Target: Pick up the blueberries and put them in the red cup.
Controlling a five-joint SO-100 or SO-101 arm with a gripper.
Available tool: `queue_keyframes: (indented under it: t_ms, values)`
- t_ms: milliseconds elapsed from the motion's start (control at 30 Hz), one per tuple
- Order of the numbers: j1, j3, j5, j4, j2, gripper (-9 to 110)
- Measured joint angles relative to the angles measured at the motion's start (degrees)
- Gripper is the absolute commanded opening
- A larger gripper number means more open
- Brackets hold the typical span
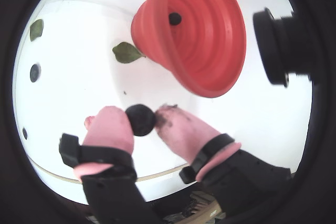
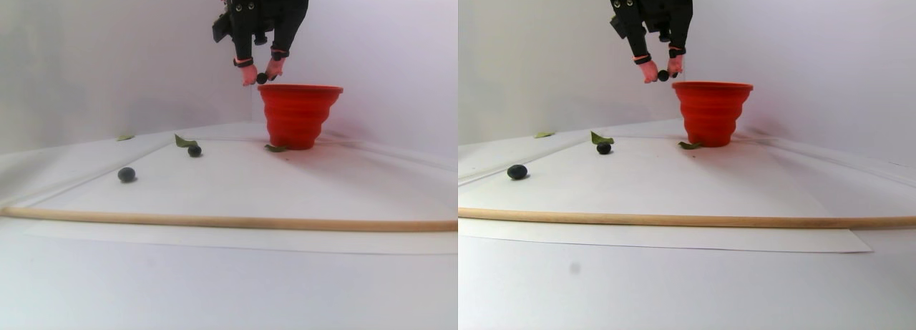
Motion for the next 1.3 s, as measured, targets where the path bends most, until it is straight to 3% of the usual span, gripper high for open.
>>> queue_keyframes:
  t_ms: [1300]
  values:
    - [5.98,-12.83,0.26,-9.4,-11.95,17]
